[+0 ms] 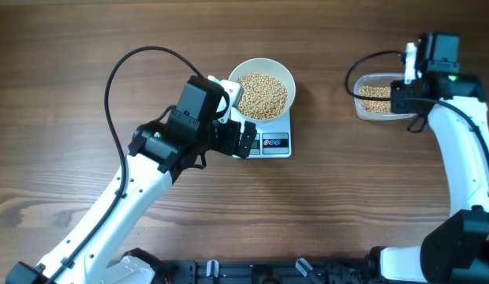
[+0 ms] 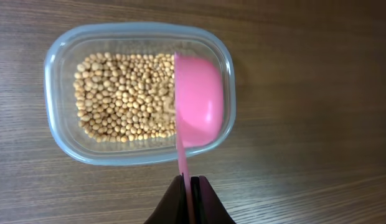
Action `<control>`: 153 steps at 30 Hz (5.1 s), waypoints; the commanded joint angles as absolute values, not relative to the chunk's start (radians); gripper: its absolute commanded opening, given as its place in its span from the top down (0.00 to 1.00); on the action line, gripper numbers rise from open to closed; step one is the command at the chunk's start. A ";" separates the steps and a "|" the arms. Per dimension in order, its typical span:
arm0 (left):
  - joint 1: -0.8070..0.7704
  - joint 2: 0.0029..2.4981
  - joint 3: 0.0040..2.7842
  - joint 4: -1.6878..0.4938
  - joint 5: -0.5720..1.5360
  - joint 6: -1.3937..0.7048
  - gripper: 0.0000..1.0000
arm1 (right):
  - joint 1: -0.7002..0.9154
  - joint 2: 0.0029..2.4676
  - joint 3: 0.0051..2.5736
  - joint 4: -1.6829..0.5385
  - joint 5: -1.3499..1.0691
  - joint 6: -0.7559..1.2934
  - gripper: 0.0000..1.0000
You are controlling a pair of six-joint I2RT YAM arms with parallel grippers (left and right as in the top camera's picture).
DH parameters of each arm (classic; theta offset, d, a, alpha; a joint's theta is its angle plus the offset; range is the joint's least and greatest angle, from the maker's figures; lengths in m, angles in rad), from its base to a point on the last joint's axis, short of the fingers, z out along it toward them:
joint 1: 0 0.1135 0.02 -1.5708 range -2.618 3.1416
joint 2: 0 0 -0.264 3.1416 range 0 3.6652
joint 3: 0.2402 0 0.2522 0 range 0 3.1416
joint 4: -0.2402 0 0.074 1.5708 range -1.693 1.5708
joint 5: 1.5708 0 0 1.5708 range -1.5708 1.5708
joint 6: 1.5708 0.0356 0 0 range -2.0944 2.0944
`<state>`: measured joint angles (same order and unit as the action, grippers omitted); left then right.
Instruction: Scoop item into bowl and weigh 150g on scale
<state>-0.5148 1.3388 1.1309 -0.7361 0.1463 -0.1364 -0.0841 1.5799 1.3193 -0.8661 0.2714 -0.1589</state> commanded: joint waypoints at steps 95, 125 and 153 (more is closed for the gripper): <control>-0.508 1.335 1.146 -0.733 0.140 -0.142 0.00 | 0.323 1.750 1.331 -0.439 -0.282 -0.388 0.96; -0.508 1.335 1.146 -0.733 0.140 -0.142 0.00 | 0.364 1.777 1.331 -0.458 -0.361 -0.363 0.96; -0.508 1.335 1.146 -0.733 0.141 -0.142 0.00 | 0.364 1.777 1.331 -0.639 -0.455 -0.395 0.96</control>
<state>-0.5148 1.3388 1.1309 -0.7357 0.1463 -0.1364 0.3603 1.7573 1.3190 -0.6182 -0.4042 -0.3740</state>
